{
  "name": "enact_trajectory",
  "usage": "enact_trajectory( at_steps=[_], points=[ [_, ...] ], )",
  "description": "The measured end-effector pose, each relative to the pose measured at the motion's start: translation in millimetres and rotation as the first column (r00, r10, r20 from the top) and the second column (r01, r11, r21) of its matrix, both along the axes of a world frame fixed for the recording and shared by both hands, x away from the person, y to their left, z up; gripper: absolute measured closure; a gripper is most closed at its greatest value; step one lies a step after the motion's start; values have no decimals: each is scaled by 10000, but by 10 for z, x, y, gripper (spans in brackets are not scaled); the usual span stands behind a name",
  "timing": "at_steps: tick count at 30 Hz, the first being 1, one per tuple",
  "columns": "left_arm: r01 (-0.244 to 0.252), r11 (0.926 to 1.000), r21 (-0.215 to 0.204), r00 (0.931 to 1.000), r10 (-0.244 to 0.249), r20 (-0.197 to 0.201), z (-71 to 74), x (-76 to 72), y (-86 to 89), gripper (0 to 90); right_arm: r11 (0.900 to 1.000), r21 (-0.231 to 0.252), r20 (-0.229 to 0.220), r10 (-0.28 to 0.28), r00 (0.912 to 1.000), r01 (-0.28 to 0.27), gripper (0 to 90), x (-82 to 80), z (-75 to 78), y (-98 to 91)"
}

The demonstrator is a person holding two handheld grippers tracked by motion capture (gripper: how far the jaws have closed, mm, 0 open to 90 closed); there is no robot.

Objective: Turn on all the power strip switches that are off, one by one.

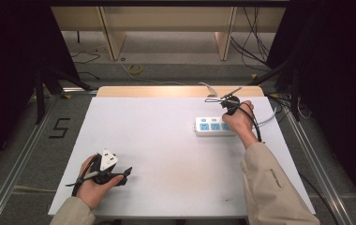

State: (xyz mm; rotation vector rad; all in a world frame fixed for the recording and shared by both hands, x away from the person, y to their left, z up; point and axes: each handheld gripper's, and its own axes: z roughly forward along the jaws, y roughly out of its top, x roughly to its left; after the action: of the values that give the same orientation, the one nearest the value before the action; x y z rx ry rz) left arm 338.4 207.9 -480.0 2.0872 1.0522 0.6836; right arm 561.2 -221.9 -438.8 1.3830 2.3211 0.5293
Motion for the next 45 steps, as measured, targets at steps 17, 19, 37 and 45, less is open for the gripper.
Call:
enact_trajectory(
  at_steps=[17, 19, 37, 45],
  points=[
    [-16, 10000, 31, 10000, 16, -50, -1, 0, 10, 218, 9999, 105, 135, -29, 9999, 28, 900, -18, -29, -11],
    [-30, 10000, 19, 10000, 30, -18, -1, 0, 10, 218, 9999, 138, 107, -52, 9999, 50, 900, -17, -27, -14],
    [-76, 10000, -8, 10000, 76, 19, 1, -12, 10, 218, 9989, 412, 215, -231, 9995, 222, 900, -41, -19, -26],
    [-71, 10000, -16, 10000, 71, 8, 0, -10, 5, 218, 9964, 805, 243, -291, 9993, 270, 900, -48, 42, -39]
  ],
)
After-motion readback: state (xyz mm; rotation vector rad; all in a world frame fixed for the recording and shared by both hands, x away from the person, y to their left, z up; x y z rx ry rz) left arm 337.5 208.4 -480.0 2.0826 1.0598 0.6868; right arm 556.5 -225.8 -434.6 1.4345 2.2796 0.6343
